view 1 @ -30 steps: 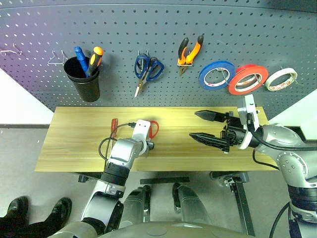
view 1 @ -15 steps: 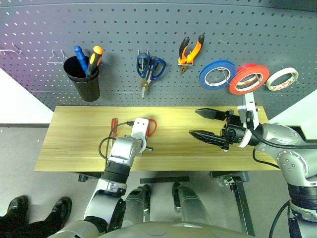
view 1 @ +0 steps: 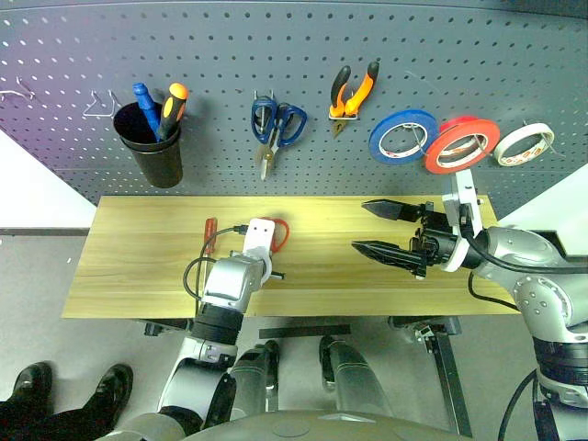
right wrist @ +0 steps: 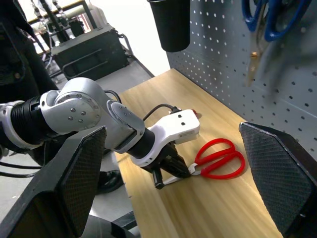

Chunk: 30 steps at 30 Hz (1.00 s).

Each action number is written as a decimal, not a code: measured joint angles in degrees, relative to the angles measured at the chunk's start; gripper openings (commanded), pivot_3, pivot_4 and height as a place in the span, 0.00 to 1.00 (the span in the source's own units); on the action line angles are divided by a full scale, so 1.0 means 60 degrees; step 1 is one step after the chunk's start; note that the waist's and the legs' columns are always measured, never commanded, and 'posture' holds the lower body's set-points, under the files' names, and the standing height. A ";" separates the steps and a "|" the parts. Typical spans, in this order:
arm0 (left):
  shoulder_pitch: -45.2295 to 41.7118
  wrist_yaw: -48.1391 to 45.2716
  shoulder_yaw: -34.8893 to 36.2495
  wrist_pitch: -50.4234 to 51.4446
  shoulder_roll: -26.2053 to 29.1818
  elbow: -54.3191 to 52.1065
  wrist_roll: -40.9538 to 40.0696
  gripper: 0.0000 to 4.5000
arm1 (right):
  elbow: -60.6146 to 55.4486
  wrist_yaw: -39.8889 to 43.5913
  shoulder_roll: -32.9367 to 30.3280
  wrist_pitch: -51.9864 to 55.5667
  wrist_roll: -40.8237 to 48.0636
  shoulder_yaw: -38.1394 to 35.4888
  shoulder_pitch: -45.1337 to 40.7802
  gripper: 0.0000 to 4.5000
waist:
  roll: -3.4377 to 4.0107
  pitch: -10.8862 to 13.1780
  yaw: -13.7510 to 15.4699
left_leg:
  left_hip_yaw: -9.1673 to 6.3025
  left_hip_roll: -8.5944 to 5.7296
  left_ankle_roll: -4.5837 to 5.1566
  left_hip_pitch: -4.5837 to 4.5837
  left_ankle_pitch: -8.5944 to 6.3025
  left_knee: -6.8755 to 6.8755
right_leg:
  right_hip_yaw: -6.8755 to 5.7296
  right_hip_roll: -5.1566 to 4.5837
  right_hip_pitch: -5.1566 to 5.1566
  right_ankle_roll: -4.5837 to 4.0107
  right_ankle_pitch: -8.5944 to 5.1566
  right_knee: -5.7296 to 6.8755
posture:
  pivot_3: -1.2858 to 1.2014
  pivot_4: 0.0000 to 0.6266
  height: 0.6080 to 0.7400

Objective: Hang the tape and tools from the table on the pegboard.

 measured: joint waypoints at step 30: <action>0.1086 0.0056 -0.0612 -0.1119 0.0079 -0.1580 0.0889 0.06 | 0.0881 0.0921 -0.0003 -0.0508 -0.0039 -0.0244 -0.0378 1.00 | 0.0008 0.0062 0.0060 | 0.0003 -0.0002 0.0005 -0.0165 -0.0003 0.0026 | -0.0012 -0.0004 -0.0168 0.0055 0.0046 0.0023 | 0.47 0.45 1.00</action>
